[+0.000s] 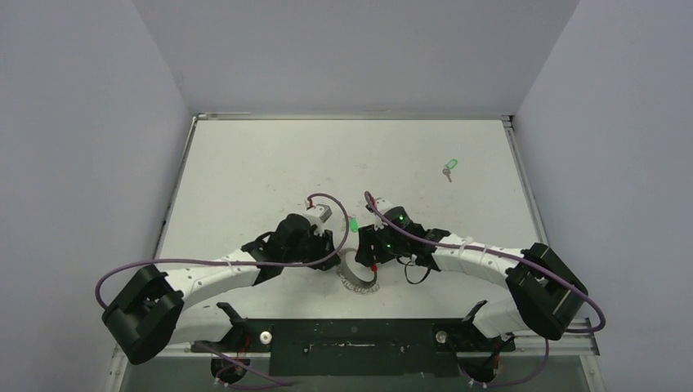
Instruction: Put the keys on the keyring
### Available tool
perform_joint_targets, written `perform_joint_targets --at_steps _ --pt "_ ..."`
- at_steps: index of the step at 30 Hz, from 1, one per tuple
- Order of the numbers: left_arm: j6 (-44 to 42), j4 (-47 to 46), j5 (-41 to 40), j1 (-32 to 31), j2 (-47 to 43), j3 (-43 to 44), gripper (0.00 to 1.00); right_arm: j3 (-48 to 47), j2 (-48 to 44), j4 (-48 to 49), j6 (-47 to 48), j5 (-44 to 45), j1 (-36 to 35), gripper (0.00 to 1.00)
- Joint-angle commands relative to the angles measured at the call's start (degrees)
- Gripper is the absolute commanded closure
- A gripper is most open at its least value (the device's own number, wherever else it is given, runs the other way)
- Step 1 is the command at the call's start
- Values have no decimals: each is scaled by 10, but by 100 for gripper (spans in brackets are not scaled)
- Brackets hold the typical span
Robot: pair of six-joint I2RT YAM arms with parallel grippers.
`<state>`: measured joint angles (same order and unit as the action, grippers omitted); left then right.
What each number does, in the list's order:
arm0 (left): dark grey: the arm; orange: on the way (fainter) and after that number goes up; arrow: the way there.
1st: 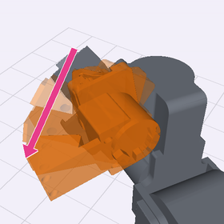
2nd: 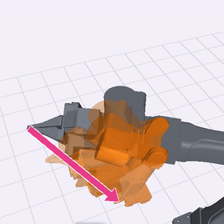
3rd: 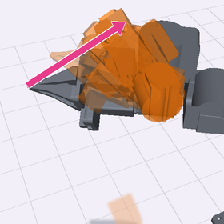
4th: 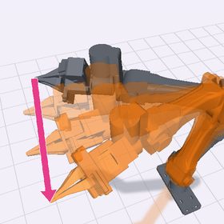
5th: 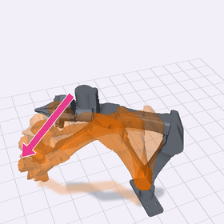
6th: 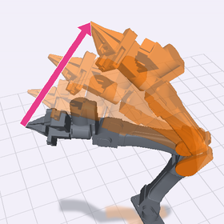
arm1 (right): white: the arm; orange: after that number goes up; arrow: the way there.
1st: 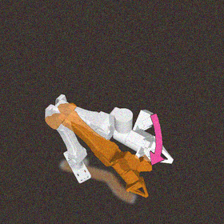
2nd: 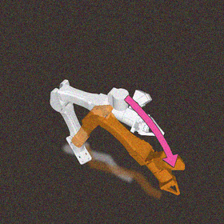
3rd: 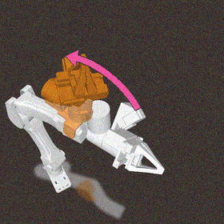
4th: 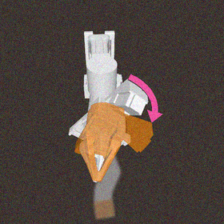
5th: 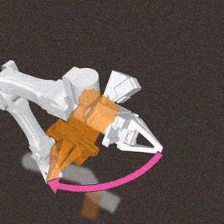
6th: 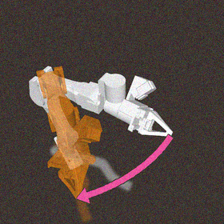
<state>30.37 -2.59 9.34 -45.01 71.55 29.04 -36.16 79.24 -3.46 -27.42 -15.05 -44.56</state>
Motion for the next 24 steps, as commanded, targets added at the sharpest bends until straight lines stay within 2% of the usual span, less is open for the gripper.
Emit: perform_joint_targets --at_steps 1,4,11,18,24 --pt "-16 24 -25 -3 -52 0 58 -29 8 21 13 -8 4 43" --pt "-5 24 -35 -2 -72 -14 54 -37 16 20 19 -14 4 43" --pt "16 23 -58 1 -84 -32 53 -54 36 13 31 -28 3 43" --pt "34 -8 -42 4 -65 -36 58 -71 54 12 34 -38 0 44" --pt "43 -42 -20 4 -15 -20 60 -77 69 19 30 -42 -7 46"
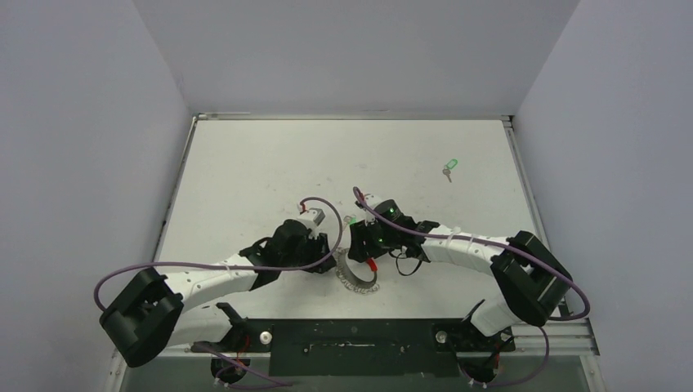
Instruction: Put the keys on the keyring
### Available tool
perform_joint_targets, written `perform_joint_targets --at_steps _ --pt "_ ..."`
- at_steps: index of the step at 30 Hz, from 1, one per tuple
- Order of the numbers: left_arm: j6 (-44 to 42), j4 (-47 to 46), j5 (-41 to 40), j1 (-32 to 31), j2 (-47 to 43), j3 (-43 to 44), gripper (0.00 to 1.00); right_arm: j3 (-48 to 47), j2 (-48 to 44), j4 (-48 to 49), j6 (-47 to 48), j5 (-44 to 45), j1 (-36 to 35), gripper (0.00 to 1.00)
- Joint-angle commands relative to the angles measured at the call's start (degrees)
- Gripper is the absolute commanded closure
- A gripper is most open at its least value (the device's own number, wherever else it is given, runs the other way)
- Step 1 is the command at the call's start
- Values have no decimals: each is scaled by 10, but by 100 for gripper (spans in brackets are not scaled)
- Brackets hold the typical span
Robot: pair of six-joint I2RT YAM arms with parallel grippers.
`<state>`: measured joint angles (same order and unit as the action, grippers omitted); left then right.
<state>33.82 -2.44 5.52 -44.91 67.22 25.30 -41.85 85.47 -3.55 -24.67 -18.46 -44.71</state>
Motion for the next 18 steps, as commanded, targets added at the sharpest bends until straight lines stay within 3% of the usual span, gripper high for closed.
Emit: perform_joint_targets --at_steps 1,18 --pt "6 -45 19 3 39 23 62 -20 7 20 2 -8 -7 46" --pt "-10 -62 12 1 112 58 74 -21 25 20 3 -14 -15 48"
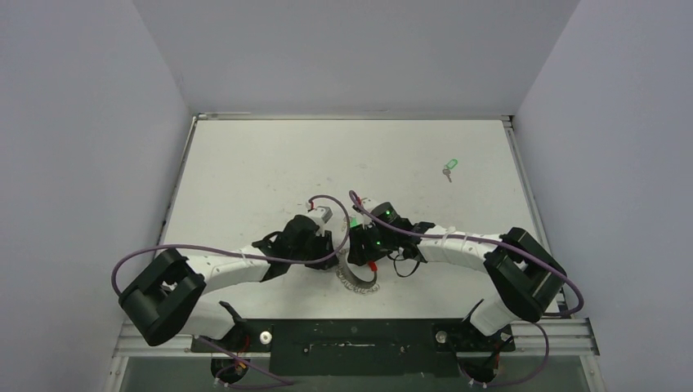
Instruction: Put the keys on the keyring
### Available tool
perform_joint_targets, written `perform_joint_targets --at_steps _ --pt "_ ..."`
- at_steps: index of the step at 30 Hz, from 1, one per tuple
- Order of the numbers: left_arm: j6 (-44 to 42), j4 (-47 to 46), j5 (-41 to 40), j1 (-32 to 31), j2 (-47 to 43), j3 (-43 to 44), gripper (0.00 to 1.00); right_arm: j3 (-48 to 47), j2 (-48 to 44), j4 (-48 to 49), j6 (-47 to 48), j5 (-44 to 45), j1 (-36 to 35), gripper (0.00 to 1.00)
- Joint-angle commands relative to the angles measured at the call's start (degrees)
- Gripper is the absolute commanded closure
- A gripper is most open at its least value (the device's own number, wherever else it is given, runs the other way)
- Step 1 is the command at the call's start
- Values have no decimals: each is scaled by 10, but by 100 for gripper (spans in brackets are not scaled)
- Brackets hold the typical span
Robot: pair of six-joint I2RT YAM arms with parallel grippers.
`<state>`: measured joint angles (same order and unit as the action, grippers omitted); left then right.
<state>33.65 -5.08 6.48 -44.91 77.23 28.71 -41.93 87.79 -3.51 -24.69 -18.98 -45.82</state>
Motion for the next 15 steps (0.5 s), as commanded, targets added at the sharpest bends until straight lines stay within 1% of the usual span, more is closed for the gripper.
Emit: perform_joint_targets --at_steps 1,4,7,15 --pt "-9 -35 1 2 15 25 77 -21 3 19 3 -9 -4 49" --pt "-10 -19 -18 2 21 30 83 -22 2 19 4 -9 -6 49" --pt "-10 7 -49 2 20 35 86 -23 3 15 5 -9 -7 49" --pt "-14 32 -59 1 3 38 90 -22 4 14 6 -9 -8 49"
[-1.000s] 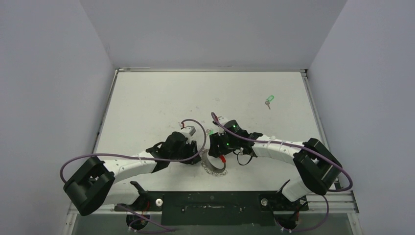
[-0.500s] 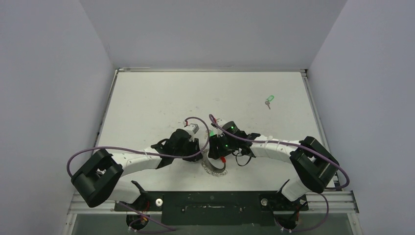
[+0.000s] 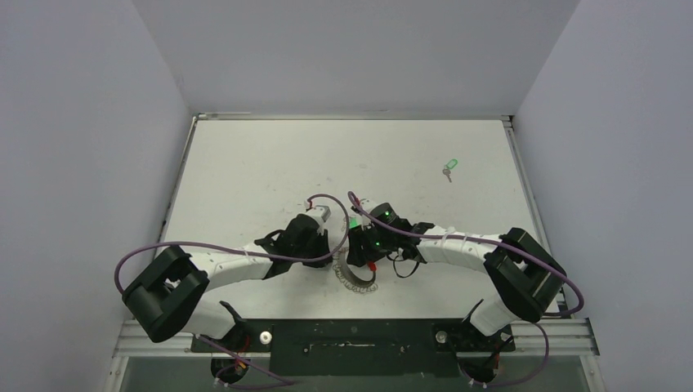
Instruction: Put the keys on the keyring
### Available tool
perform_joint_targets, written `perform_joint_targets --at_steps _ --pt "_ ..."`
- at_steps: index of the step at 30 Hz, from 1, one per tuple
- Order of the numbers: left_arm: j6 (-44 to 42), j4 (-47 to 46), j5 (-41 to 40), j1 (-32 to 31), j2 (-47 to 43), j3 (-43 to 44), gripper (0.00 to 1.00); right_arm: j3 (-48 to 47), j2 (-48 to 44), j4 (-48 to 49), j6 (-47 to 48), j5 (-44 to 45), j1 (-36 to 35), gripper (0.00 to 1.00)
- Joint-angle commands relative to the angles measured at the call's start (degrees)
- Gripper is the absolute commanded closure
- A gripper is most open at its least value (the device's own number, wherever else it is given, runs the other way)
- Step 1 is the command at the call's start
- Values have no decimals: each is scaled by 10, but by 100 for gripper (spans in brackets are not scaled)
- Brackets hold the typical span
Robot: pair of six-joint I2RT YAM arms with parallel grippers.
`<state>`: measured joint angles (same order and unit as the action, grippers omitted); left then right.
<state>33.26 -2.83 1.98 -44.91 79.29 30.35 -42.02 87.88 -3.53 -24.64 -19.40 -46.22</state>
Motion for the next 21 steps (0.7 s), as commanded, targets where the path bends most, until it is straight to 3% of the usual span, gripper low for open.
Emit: perform_joint_targets --at_steps 1,4,11,21 --pt "-12 10 -11 0 -20 22 90 -21 3 14 5 -5 -4 49" --pt "-15 15 -9 0 -29 20 89 -23 6 16 6 -6 -6 50" --pt "-8 2 7 -1 -88 -15 72 -26 10 14 6 -6 -6 50" --pt "-6 27 -37 -2 -144 -26 66 -67 45 0 24 26 -44 55"
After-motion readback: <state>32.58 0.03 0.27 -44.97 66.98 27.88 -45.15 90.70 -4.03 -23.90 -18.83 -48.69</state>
